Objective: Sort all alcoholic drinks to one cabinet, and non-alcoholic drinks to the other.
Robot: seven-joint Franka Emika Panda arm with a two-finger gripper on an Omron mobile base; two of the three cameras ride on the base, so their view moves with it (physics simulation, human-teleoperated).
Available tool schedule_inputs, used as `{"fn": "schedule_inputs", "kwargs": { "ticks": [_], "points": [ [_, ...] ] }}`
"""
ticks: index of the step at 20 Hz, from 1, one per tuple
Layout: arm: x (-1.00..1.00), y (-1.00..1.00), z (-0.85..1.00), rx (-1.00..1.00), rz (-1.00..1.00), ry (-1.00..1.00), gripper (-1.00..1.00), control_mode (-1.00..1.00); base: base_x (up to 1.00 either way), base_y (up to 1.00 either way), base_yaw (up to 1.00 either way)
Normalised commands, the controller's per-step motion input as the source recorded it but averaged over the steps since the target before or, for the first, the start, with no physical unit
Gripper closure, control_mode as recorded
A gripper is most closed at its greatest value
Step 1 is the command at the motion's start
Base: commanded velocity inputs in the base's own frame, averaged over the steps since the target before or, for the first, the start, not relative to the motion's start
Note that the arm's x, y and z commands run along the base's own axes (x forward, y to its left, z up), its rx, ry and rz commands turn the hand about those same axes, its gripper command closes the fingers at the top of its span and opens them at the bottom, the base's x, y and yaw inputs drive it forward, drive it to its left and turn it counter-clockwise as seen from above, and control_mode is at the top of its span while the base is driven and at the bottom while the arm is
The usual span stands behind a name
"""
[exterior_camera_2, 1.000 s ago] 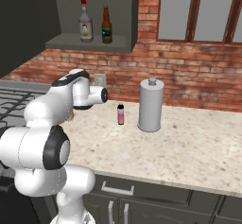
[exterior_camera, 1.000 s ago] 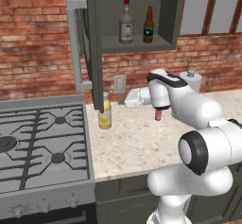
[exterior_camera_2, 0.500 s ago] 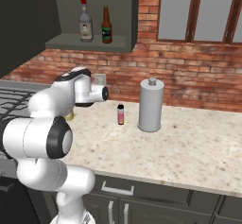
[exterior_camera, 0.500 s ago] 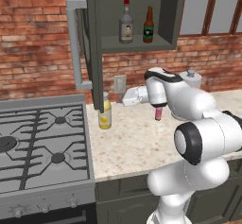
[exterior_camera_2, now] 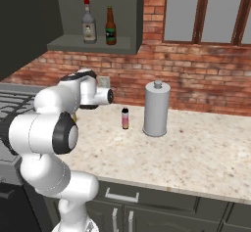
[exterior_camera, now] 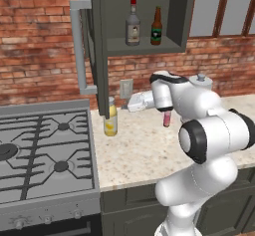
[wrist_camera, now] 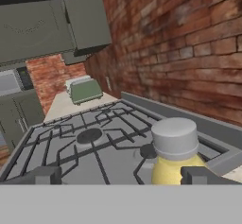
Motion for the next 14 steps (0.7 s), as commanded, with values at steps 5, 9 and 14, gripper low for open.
{"fn": "schedule_inputs", "kwargs": {
  "ticks": [5,9,14],
  "points": [
    [0.13,0.06,-0.1,0.02,0.04,0.0,-1.0,-1.0,0.0,0.0,0.0],
    [0.13,0.04,-0.04,0.03,0.03,0.0,-1.0,-1.0,0.0,0.0,0.0],
    [0.13,0.06,0.0,0.03,0.03,0.0,-1.0,-1.0,0.0,0.0,0.0]
  ]
}}
